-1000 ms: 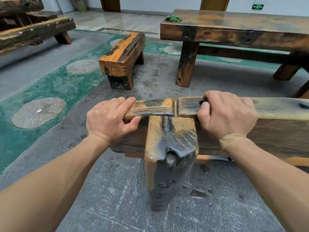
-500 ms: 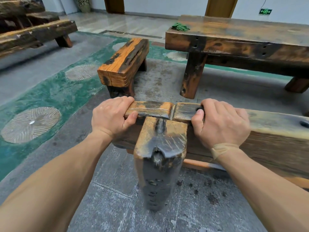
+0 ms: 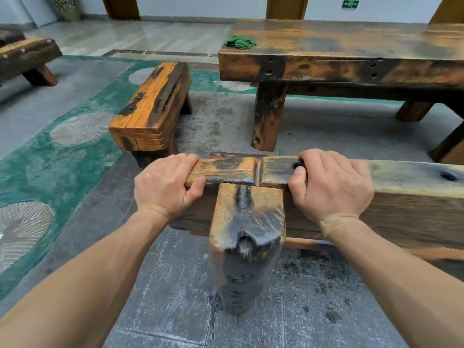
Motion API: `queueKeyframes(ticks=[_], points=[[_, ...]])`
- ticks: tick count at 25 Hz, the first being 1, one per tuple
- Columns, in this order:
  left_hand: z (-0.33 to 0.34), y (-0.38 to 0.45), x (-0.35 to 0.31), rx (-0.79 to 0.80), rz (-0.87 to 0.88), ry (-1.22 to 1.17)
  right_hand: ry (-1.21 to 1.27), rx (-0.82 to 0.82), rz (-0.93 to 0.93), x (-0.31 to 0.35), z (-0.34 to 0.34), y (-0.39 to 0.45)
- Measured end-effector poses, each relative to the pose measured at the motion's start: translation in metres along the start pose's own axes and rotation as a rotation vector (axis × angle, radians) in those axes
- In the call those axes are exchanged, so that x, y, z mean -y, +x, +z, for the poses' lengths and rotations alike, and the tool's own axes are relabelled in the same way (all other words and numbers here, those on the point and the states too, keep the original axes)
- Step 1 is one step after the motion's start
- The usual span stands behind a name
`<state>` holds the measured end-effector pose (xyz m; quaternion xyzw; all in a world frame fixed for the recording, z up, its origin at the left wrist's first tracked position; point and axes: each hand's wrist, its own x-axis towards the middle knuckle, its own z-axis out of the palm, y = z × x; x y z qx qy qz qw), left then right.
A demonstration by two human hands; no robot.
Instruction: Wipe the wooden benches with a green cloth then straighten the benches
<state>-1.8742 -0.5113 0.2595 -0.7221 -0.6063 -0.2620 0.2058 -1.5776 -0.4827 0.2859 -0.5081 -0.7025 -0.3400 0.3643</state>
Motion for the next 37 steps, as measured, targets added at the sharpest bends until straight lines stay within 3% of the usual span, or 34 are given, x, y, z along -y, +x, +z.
queueKeyframes(ticks=[7, 26, 29, 34, 37], points=[[0.007, 0.008, 0.007, -0.04, 0.049, -0.012, -0.014, 0.032, -0.011, 0.0, 0.005, 0.004], [-0.007, 0.005, 0.006, 0.093, 0.055, -0.041, 0.025, 0.161, 0.05, 0.005, -0.004, 0.009], [-0.016, 0.007, 0.004, 0.198, 0.04, 0.009, 0.043, 0.314, 0.094, 0.006, -0.012, 0.015], [-0.037, -0.004, -0.015, 0.343, -0.136, 0.075, 0.123, 0.571, 0.13, 0.007, -0.032, 0.022], [-0.058, -0.007, -0.011, 0.326, -0.168, 0.07, 0.208, 0.617, 0.078, 0.01, -0.054, 0.024]])
